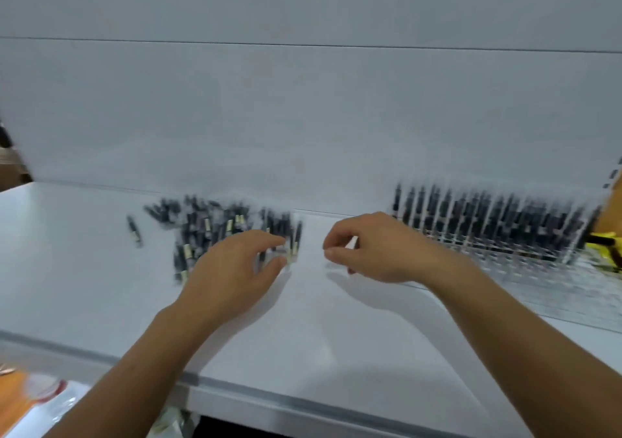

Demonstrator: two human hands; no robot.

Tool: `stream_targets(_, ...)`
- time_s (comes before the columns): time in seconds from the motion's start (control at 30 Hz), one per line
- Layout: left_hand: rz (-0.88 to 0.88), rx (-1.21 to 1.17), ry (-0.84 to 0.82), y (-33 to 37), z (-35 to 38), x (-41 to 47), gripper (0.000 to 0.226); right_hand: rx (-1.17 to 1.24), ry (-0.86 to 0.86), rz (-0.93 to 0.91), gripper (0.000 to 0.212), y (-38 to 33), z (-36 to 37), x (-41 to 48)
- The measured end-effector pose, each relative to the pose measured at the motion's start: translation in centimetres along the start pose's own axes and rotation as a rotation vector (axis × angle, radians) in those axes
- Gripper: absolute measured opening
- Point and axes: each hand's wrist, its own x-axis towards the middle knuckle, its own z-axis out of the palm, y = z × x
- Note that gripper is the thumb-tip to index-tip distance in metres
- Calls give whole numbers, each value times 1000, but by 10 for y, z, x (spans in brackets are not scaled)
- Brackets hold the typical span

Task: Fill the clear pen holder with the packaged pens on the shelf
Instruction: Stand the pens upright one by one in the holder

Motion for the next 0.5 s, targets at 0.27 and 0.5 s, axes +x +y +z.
stream_targets(0.27,9,2,9,-37,-2,2,32,-27,110,110,26,-14,71,66)
stream_targets(0.5,-28,32,-45,-29,0,39,35,-59,146,113,15,-4,81,67)
